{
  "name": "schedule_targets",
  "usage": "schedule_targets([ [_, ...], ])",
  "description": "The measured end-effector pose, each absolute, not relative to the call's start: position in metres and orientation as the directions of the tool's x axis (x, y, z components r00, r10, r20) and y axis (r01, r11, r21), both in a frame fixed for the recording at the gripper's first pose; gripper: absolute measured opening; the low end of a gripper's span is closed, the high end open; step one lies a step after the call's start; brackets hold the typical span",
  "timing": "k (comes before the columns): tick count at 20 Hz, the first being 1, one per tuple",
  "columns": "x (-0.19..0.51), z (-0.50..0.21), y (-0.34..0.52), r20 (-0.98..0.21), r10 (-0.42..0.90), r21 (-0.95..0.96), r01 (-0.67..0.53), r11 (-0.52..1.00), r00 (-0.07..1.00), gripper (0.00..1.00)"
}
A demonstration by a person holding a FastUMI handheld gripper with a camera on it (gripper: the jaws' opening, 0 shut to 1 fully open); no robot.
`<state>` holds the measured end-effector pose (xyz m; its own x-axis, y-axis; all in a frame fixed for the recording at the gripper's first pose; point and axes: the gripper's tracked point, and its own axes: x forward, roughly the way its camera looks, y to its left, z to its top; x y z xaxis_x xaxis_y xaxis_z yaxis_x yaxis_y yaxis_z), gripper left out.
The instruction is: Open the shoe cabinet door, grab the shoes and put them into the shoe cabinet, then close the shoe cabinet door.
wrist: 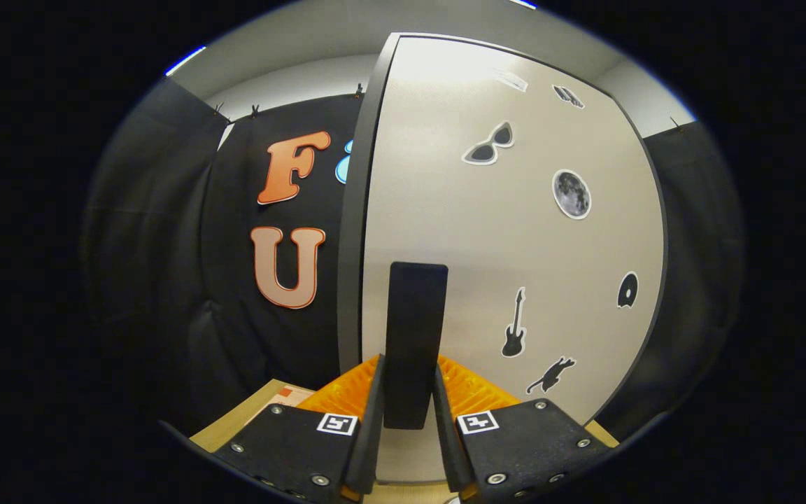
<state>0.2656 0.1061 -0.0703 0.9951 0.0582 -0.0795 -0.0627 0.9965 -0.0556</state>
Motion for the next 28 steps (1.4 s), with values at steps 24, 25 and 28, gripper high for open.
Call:
schedule_targets([
  [24,0.143,-0.066,0.039,-0.132,0.061,0.000,-0.061,0.998,0.989,0.31],
  [25,0.140,-0.067,0.035,-0.133,0.058,0.004,-0.058,0.998,0.989,0.31],
  [28,0.129,-0.065,0.024,-0.133,0.049,0.010,-0.048,0.999,0.990,0.30],
])
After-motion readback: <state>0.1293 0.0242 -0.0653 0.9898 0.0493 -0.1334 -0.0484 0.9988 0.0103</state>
